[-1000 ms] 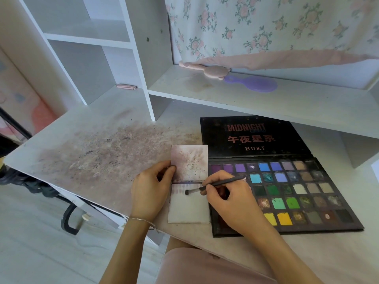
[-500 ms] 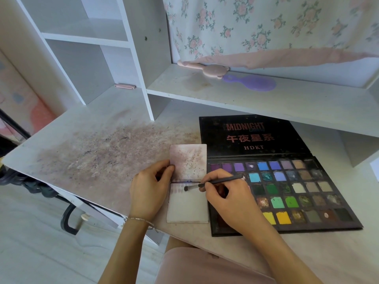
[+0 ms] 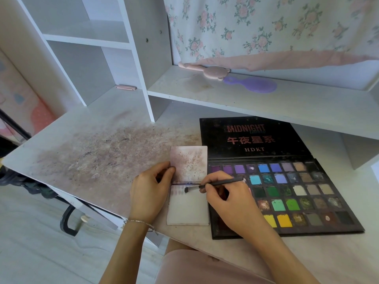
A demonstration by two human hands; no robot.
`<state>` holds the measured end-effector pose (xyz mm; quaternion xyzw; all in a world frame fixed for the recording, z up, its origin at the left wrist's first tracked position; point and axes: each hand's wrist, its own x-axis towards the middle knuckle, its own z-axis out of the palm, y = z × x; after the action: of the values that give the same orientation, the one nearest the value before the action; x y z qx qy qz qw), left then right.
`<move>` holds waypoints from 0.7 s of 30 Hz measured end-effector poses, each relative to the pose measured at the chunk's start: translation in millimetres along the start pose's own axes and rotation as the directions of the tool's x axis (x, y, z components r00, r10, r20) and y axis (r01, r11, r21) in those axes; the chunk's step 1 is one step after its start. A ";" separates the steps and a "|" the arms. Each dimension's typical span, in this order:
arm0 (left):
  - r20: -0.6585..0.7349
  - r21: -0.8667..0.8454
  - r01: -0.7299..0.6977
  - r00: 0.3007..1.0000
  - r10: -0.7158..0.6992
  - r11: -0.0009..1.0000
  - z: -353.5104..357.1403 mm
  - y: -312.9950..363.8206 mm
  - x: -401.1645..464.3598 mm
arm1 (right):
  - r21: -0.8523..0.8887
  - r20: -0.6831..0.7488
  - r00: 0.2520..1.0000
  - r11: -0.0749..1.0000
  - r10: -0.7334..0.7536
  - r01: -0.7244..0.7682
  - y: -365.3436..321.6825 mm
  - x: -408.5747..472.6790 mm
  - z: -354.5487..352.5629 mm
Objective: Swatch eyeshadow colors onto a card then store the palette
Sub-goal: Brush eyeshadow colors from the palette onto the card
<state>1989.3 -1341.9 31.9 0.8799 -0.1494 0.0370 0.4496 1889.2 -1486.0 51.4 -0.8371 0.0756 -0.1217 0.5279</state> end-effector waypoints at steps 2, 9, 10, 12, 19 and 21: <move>-0.004 -0.003 0.002 1.000 -0.002 1.000 0.2 -0.5 0.2 | -0.003 0.009 1.000 1.000 0.004 -0.004 0.5 0.0 0.0; -0.001 -0.009 0.004 1.000 -0.004 1.000 0.6 -1.8 0.3 | -0.015 0.004 1.000 1.000 -0.001 0.001 1.6 -0.5 0.1; -0.001 -0.009 0.004 1.000 -0.004 1.000 0.8 -1.7 0.4 | -0.011 0.003 1.000 1.000 -0.003 0.003 1.8 -0.5 0.2; 0.002 -0.004 0.005 1.000 -0.005 1.000 0.4 -1.3 0.5 | 0.014 -0.038 0.999 1.000 -0.018 0.019 2.2 -1.1 -0.1; 0.011 -0.018 0.006 1.000 -0.006 1.000 -1.1 0.1 -0.1 | 0.111 -0.277 0.960 0.990 -0.050 0.083 4.7 -6.3 -5.4; 0.013 -0.031 0.006 1.000 -0.005 1.000 -1.4 0.7 -0.2 | 0.113 -0.313 0.949 0.990 -0.042 0.081 5.3 -9.2 -12.2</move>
<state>1989.0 -1341.1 33.3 0.8735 -0.1503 0.0278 0.4622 1877.0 -1496.5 50.5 -0.7749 0.1236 -0.2726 0.5567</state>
